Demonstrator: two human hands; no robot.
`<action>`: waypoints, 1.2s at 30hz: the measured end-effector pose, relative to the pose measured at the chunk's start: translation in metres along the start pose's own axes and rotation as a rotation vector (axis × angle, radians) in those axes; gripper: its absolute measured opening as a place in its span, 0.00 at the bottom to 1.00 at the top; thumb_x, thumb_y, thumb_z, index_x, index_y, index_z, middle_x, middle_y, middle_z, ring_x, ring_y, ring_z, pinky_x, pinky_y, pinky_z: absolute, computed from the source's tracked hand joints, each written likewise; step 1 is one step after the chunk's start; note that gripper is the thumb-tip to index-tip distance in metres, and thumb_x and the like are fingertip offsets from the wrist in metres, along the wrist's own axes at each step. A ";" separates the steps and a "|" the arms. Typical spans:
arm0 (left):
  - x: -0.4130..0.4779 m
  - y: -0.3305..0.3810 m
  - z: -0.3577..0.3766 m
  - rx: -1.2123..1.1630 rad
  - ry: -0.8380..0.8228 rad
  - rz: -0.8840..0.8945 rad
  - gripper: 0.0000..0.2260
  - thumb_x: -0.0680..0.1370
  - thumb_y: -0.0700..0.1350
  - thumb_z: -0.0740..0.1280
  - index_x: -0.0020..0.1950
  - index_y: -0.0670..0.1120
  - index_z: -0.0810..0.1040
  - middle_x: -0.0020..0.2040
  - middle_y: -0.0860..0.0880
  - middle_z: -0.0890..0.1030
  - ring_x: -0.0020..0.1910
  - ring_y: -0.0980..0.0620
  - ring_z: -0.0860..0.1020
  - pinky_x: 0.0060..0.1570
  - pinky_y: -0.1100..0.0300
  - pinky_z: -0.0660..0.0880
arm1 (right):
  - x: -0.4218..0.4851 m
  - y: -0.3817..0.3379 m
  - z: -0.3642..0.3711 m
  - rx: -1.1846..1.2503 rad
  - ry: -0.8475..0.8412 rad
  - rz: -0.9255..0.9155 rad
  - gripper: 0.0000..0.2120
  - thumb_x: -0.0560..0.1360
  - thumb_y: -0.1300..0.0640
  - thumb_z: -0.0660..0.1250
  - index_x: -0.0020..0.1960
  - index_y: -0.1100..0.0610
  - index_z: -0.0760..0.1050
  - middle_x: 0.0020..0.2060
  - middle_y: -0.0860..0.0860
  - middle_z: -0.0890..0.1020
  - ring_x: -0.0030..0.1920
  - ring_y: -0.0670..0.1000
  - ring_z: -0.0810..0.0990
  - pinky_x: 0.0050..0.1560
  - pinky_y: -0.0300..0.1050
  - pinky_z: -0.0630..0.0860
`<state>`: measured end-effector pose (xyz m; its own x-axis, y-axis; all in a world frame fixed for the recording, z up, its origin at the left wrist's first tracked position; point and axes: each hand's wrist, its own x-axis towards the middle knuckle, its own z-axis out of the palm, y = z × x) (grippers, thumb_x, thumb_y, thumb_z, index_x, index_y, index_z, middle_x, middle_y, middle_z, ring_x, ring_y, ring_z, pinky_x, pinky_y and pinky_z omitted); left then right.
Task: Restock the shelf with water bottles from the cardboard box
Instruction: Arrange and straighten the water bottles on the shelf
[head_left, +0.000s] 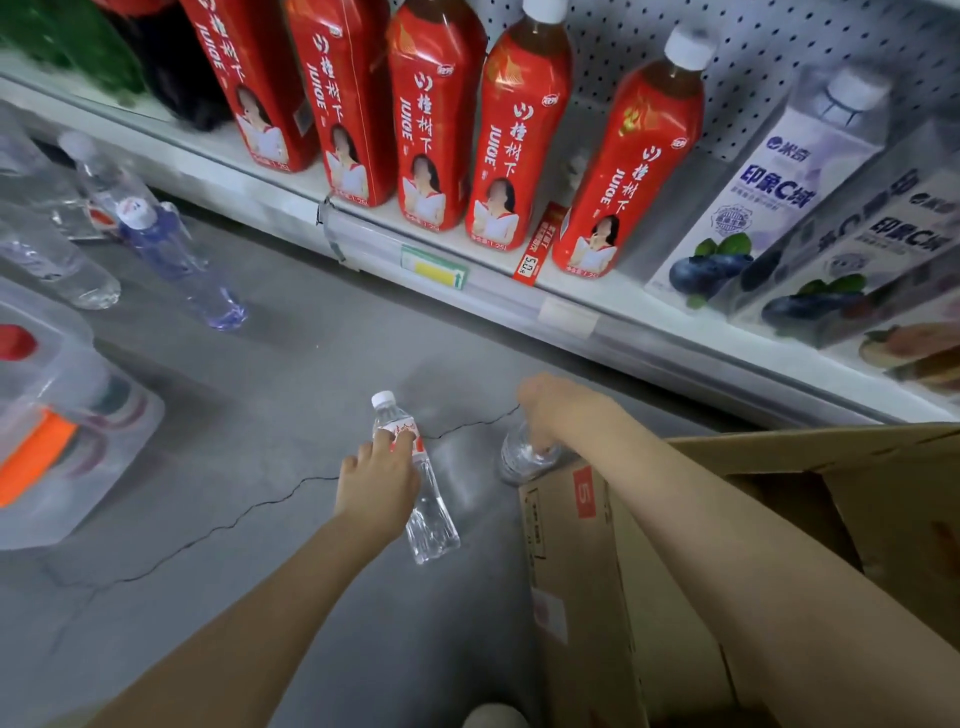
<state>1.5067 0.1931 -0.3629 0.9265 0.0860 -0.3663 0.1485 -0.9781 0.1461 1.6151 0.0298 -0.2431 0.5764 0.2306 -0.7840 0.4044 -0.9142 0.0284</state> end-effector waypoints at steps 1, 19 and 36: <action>0.001 -0.002 0.002 -0.001 -0.016 -0.010 0.18 0.79 0.48 0.57 0.68 0.47 0.64 0.64 0.46 0.69 0.59 0.44 0.72 0.55 0.52 0.69 | 0.001 0.002 0.001 0.056 0.043 0.002 0.07 0.72 0.64 0.69 0.39 0.61 0.72 0.36 0.53 0.74 0.37 0.52 0.73 0.28 0.38 0.67; 0.029 0.020 0.062 -0.510 -0.060 -0.339 0.37 0.72 0.48 0.70 0.74 0.58 0.50 0.69 0.40 0.52 0.51 0.31 0.76 0.49 0.46 0.74 | 0.011 0.022 0.008 0.718 0.716 -0.164 0.15 0.65 0.59 0.76 0.50 0.50 0.79 0.47 0.44 0.81 0.48 0.46 0.77 0.45 0.37 0.72; -0.004 0.004 0.001 -0.735 -0.019 -0.237 0.47 0.71 0.39 0.70 0.76 0.59 0.41 0.59 0.41 0.66 0.54 0.42 0.70 0.59 0.44 0.71 | -0.040 0.012 -0.014 0.988 0.894 -0.144 0.11 0.69 0.59 0.74 0.49 0.53 0.76 0.49 0.48 0.79 0.50 0.49 0.76 0.52 0.43 0.73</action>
<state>1.5034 0.1888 -0.3620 0.8362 0.2672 -0.4789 0.5396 -0.5563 0.6319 1.6071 0.0146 -0.2028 0.9891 0.1346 -0.0591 0.0398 -0.6322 -0.7738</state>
